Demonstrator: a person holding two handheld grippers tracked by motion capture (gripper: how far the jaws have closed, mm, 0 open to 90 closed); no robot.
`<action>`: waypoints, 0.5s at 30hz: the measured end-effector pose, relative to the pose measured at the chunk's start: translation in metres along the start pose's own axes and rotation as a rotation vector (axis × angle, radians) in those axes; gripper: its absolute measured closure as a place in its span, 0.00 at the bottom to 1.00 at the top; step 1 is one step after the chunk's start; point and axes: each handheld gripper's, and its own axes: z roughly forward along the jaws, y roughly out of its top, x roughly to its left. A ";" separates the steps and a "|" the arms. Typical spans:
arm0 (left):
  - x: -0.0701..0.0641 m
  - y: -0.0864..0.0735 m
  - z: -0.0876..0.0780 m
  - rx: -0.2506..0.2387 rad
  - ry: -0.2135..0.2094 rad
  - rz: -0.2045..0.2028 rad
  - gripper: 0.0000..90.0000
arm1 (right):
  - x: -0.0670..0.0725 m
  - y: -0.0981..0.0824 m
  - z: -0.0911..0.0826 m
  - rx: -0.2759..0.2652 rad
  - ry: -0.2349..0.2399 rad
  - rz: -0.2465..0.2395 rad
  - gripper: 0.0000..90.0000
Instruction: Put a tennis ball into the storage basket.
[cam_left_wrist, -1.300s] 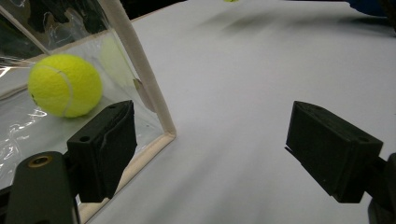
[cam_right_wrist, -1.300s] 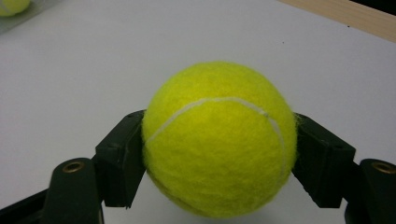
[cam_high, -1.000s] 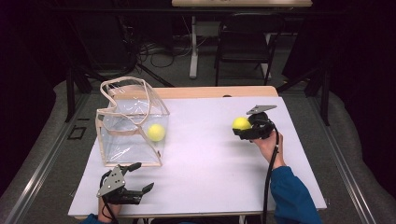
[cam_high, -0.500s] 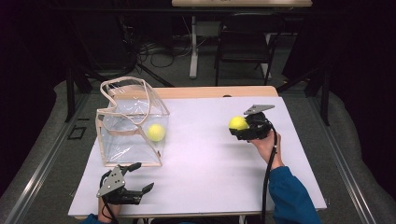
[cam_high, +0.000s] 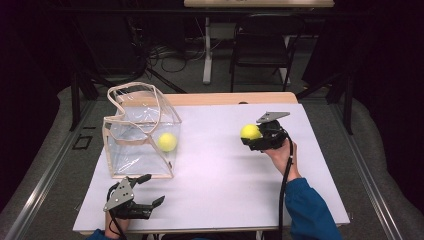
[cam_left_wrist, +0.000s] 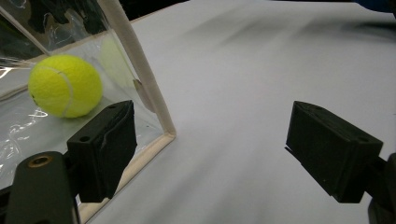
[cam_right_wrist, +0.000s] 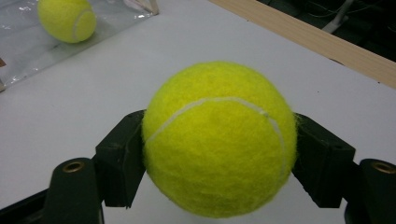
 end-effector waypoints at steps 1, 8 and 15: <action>0.000 0.000 0.000 -0.002 -0.001 0.001 0.18 | 0.001 0.001 0.000 0.003 0.002 -0.001 0.29; 0.000 0.000 0.000 -0.001 0.000 -0.001 0.18 | 0.005 0.003 0.002 -0.004 0.015 -0.008 0.29; 0.000 0.000 0.000 -0.001 -0.001 -0.001 0.18 | 0.009 0.005 0.004 -0.007 0.024 -0.011 0.29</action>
